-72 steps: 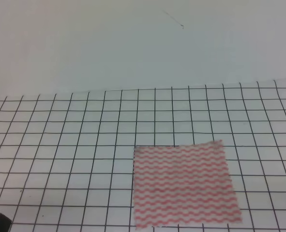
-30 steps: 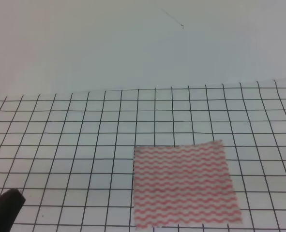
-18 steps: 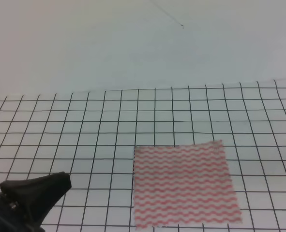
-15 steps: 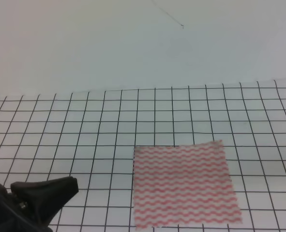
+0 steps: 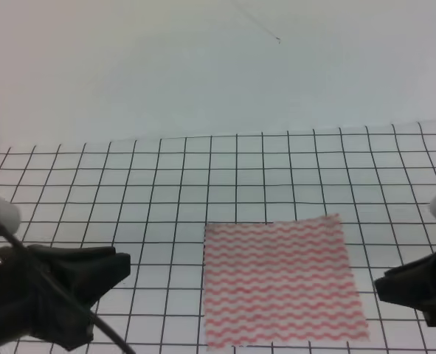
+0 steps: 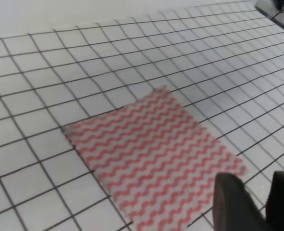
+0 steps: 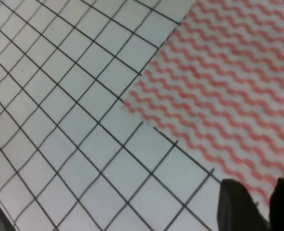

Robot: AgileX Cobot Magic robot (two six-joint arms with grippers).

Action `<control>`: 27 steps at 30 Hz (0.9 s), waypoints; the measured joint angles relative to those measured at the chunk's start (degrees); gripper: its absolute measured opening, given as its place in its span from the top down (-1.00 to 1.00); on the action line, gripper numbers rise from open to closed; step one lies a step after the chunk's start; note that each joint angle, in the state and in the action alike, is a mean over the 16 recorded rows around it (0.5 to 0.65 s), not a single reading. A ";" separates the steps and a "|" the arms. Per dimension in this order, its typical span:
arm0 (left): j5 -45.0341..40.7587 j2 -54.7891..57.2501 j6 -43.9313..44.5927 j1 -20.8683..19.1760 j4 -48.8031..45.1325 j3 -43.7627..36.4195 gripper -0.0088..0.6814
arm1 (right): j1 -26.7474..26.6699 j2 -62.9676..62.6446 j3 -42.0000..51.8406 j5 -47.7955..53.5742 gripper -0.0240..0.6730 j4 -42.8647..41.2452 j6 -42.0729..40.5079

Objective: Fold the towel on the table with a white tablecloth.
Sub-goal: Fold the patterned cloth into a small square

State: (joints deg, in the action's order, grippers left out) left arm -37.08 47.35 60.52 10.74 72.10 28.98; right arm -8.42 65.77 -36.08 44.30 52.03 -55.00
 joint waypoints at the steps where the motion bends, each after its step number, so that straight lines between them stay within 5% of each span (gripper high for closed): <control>1: -0.07 0.48 -0.84 0.00 -1.30 0.67 0.49 | -1.17 0.75 -0.59 -0.60 0.45 -0.29 0.50; 10: 1.07 4.98 -8.88 2.49 -14.11 5.02 0.49 | -9.11 6.87 -4.78 -5.78 0.44 -5.06 8.13; 27: 6.57 20.60 -51.80 20.87 -48.91 11.85 0.39 | -10.18 16.27 -5.64 -6.69 0.28 -12.99 24.89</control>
State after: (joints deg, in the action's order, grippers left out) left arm -30.51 67.95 8.72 31.61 23.19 40.83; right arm -18.60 82.05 -41.72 37.60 39.04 -30.11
